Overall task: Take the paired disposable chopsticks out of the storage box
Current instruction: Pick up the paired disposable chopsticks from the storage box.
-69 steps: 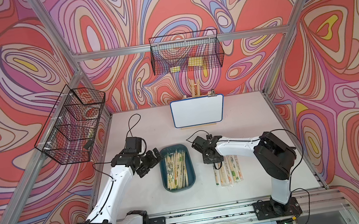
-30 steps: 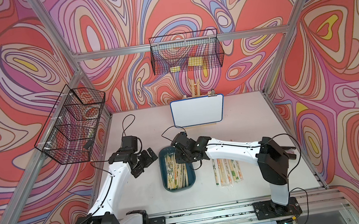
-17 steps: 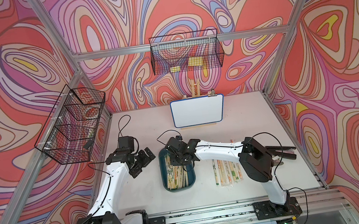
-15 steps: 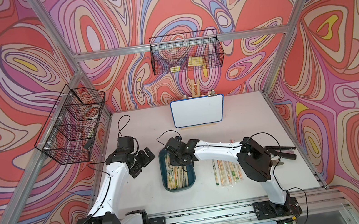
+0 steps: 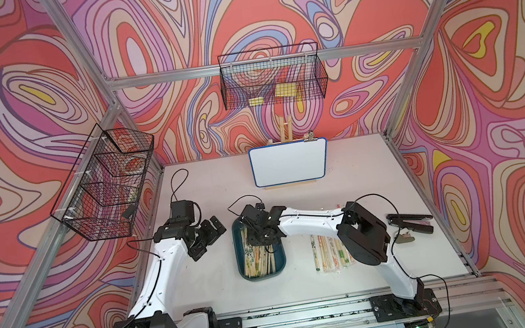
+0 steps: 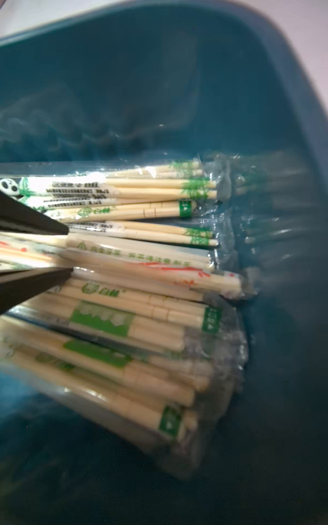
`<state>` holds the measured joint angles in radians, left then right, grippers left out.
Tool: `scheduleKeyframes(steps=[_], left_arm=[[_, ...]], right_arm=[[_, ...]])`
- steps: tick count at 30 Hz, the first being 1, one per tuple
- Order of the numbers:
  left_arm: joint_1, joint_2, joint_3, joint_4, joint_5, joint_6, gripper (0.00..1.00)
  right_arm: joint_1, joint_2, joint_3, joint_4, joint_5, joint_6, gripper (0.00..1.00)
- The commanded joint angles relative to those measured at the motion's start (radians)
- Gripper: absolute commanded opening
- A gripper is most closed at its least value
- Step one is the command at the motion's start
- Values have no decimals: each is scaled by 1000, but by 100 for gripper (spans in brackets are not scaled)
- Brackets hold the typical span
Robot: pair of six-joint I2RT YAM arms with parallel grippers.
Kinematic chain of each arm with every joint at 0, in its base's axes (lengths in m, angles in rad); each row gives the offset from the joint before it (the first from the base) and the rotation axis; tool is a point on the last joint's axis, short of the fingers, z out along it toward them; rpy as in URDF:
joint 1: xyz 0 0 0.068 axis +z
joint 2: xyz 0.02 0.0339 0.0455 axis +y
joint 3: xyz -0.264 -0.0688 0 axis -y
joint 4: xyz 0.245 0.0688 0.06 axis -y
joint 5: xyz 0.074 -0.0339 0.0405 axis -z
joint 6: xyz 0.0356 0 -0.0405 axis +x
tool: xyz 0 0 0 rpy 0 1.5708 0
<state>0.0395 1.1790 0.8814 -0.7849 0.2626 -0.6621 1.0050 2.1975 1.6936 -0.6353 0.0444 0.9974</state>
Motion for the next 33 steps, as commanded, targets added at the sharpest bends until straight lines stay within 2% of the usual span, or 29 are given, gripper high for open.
scheduleKeyframes(steps=[1,9,15,33], left_arm=[[9,-12,-12,11,11,14,100],[8,-9,-17,16,16,13,100],[8,-9,-19,15,18,12,100],[8,-13,-30,25,32,-5,100]], right_arm=[[6,32,25,-20,16,8,26],[4,85,68,-32,6,4,25],[4,63,57,-26,3,3,15],[3,-10,-14,3,17,4,20]])
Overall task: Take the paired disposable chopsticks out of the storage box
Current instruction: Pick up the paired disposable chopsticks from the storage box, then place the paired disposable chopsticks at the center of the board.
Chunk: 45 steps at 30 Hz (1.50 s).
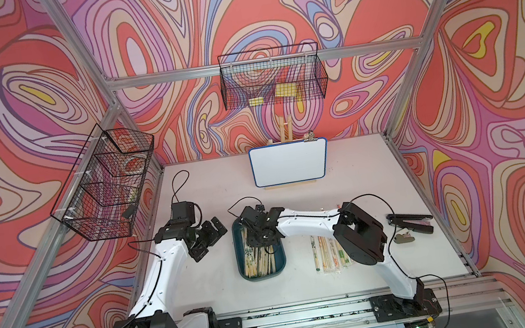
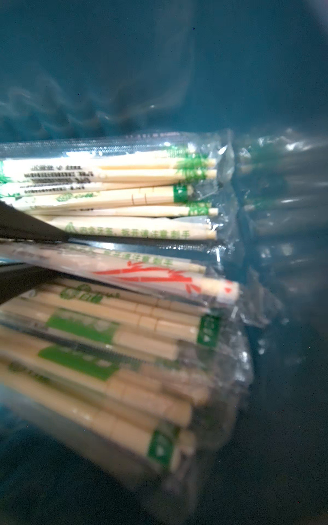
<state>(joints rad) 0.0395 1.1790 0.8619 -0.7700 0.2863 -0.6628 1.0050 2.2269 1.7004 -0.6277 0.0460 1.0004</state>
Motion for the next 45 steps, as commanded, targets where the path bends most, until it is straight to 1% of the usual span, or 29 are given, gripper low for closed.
scheduleKeyframes(steps=[1,3,7,9,16,19,26,31,34,39,45], left_arm=[[8,-12,-9,12,8,-4,100],[8,-10,-9,13,10,-6,100],[8,-9,-10,15,14,-10,100],[8,-9,-11,17,14,-10,100],[8,-9,-11,17,14,-14,100],[8,-9,-11,16,16,-12,100],[8,-4,-8,15,29,-1,100],[8,-8,-13,18,59,13,100],[8,-1,-12,26,89,24,100],[4,16,-14,51,166,31,100],[-30,-4,25,27,163,40,100]], right_arm=[[3,-43,-24,-3,15,1,22],[4,-51,-30,4,15,-1,23],[3,-67,-37,14,15,-2,23],[3,-68,-36,13,15,-3,21],[3,-81,-43,20,11,-5,8],[3,-93,-48,22,12,-8,5],[3,-171,-72,59,18,-28,3],[2,-230,-83,64,38,-55,3],[-9,-266,-85,37,53,-76,2],[-39,-330,-83,-76,111,-101,2],[-96,-398,-91,-209,135,-155,2]])
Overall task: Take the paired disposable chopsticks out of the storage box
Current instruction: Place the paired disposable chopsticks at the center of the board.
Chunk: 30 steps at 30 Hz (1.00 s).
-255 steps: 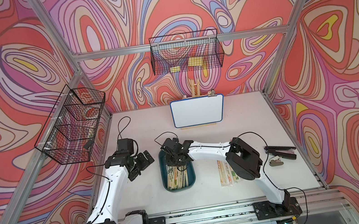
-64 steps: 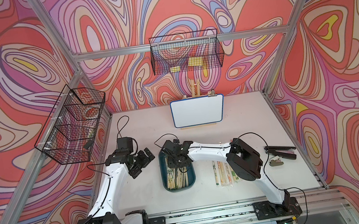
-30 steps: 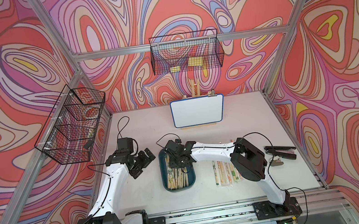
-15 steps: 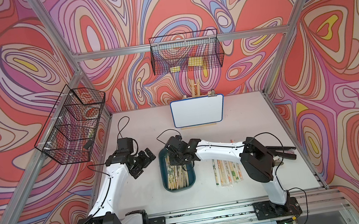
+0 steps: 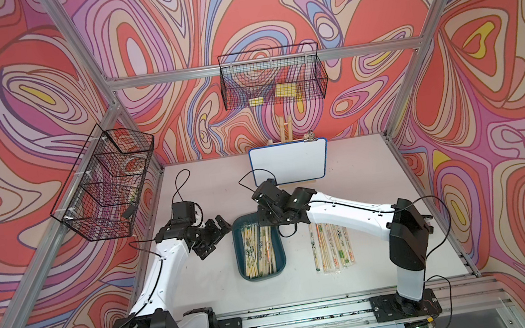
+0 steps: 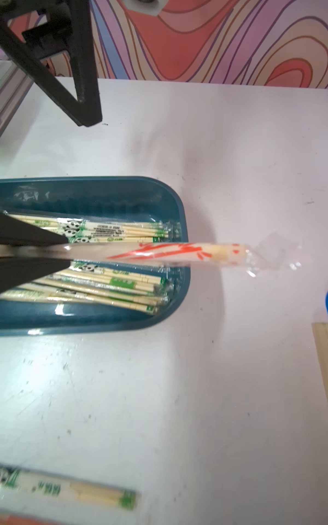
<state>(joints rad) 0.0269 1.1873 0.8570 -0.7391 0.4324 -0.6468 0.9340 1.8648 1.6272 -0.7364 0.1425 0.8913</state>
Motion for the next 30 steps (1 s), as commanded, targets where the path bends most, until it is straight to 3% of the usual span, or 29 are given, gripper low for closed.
scheduleKeyframes(steps=[1,11,21,30], left_arm=[[-26,-17,37,-10,10,24,100],[-163,-46,88,-58,-65,-22,100],[-172,-92,146,-143,-101,-25,100],[-179,-131,149,-189,-133,-47,100]], right_arm=[[-43,-39,-18,-124,35,-60,2],[-122,-18,-78,-259,50,-189,2],[-135,-8,-204,-242,46,-192,2],[-135,-43,-321,-104,18,-112,2]])
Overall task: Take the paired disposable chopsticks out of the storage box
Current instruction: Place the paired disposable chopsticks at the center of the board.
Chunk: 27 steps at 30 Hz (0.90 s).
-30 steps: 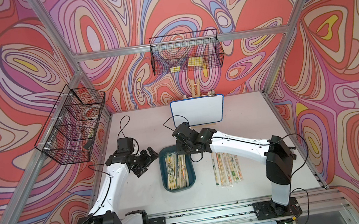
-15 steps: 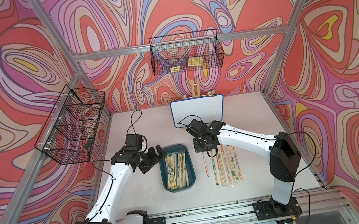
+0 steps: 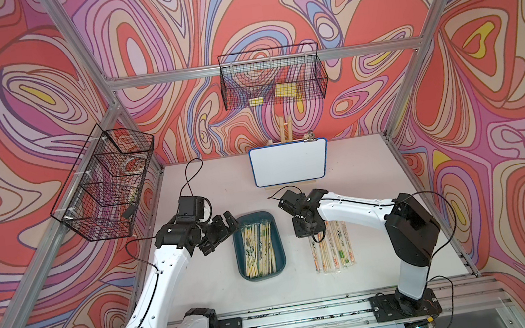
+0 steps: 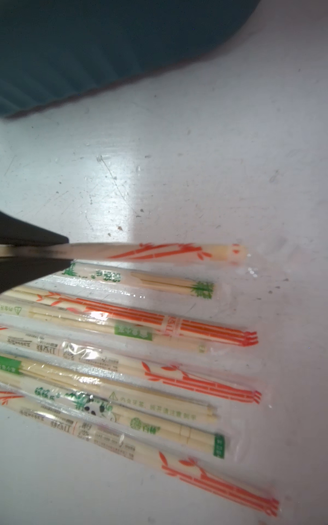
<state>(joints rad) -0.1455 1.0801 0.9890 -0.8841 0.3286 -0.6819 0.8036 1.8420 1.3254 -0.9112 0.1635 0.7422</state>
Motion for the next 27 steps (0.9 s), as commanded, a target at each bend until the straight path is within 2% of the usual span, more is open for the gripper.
scheduleKeyframes(steps=[1,15,27], left_arm=[[-6,-33,10,-43,-30,-20,100],[-6,-98,-63,-45,-25,-30,100],[-6,-102,-62,-44,-22,-31,100]], right_arm=[[-4,-16,-27,88,-5,46,2],[-4,95,20,104,75,62,3],[-7,145,40,95,110,51,4]])
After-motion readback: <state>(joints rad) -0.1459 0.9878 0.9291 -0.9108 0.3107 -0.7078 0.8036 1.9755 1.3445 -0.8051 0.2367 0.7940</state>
